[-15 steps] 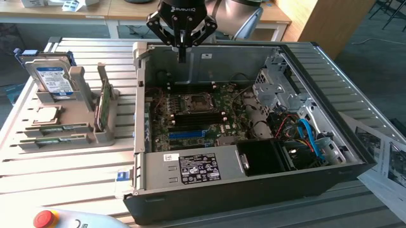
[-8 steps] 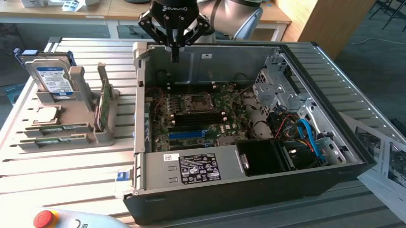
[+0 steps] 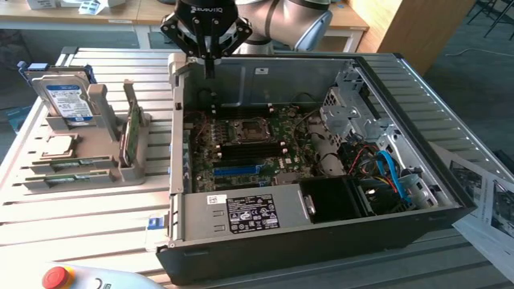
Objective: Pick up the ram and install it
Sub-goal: 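Reach for the ram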
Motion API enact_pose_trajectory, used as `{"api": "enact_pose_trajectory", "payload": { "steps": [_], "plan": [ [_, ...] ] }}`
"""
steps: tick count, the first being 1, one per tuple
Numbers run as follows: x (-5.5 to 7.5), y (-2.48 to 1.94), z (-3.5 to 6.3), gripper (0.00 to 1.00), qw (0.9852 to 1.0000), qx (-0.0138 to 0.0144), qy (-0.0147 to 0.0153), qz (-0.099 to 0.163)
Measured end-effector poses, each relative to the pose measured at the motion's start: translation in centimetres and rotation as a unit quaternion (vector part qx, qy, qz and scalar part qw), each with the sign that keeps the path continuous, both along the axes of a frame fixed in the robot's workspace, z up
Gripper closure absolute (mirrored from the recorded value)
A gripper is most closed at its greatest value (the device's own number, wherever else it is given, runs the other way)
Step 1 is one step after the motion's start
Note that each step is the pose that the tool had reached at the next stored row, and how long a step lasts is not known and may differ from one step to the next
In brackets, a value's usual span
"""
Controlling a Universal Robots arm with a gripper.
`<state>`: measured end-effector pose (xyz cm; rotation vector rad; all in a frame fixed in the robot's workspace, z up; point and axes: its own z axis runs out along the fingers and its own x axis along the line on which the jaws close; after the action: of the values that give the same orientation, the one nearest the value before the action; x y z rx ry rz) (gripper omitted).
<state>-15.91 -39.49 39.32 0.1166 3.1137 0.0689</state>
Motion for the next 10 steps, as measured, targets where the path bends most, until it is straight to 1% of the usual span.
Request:
{"api": "enact_pose_trajectory", "payload": {
  "steps": [10],
  "plan": [
    [-2.1,0.32,0.0,0.9,1.0,0.0,0.0,0.0]
  ]
}}
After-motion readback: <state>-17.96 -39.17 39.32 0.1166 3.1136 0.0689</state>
